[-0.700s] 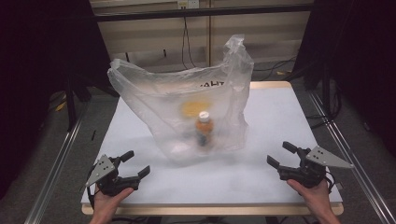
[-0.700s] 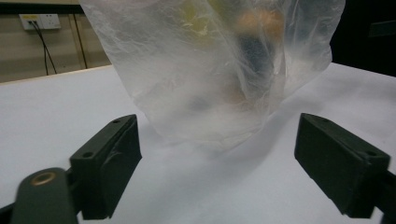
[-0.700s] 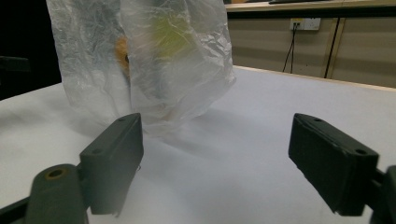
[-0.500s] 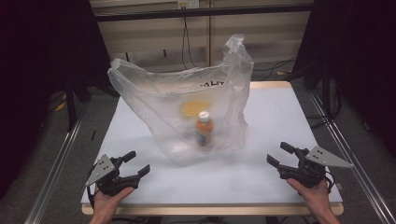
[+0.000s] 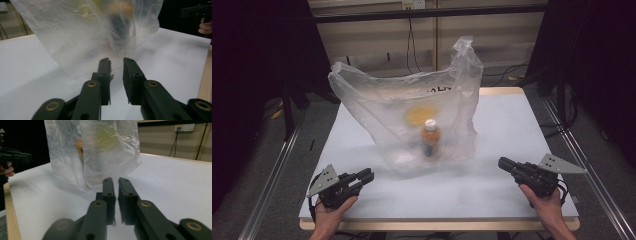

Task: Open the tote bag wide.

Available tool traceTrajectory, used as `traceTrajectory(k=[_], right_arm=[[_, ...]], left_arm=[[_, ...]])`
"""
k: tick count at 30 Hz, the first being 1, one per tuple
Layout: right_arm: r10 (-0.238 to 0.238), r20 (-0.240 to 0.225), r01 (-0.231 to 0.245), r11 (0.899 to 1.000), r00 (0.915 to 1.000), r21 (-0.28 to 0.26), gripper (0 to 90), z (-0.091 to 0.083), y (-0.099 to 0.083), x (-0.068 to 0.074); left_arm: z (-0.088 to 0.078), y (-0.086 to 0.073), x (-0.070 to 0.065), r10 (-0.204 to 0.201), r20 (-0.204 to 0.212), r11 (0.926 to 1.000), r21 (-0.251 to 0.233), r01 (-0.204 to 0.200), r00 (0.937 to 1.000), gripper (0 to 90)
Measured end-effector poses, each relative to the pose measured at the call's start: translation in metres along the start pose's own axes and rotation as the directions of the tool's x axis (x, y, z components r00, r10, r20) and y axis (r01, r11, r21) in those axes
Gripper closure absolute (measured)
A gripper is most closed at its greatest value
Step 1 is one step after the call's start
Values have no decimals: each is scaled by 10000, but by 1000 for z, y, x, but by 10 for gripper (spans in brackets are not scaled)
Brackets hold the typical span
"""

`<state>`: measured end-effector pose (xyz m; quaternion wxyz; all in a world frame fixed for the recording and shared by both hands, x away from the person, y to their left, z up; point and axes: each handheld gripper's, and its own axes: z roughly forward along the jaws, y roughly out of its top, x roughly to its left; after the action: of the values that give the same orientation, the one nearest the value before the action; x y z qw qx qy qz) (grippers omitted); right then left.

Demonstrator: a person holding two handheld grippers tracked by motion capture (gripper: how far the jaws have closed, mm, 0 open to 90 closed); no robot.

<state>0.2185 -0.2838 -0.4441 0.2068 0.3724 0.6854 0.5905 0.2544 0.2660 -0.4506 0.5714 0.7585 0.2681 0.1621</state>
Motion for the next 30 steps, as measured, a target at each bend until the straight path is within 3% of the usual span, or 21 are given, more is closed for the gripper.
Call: traceTrajectory(k=[5,6,8,10,14,17,18,22,23,25,29,30], right_arm=[[56,-188,-54,10000,9998,68,900,2,7,4],[124,-313,-122,9999,9994,74,900,3,8,5],[175,-447,-165,9996,9988,217,900,4,13,6],[384,-652,-367,9990,9971,273,900,7,18,7],[442,-1001,-407,9985,9940,372,900,13,27,8],[360,-1094,-310,9984,9933,470,900,19,32,9],[282,-1099,-234,9987,9935,449,900,21,34,10],[329,-1234,-290,9990,9918,328,900,26,44,14],[301,-1259,-268,9993,9916,277,900,28,47,15],[225,-1301,-189,9994,9912,291,900,32,53,15],[180,-1411,-153,9997,9898,201,900,41,65,14],[194,-1427,-168,9997,9896,193,900,43,69,13]], left_arm=[[-1,7,-2,-409,236,9988,261,403,9989,849],[-1,8,-1,-579,640,9981,263,563,9963,860],[-1,12,-4,-708,370,9972,284,697,9968,865],[-1,15,-4,-552,505,9982,244,540,9972,876],[2,20,-3,-627,609,9978,271,612,9962,883],[3,27,0,-660,1038,9978,159,647,9924,888],[3,29,-1,-617,856,9980,170,605,9944,894],[5,35,0,-612,900,9981,63,609,9941,898],[6,37,1,-460,840,9989,109,452,9954,898],[8,39,4,-572,801,9984,69,568,9952,899],[10,44,11,-590,961,9982,14,592,9936,900],[11,46,12,-606,695,9982,13,606,9957,900]])
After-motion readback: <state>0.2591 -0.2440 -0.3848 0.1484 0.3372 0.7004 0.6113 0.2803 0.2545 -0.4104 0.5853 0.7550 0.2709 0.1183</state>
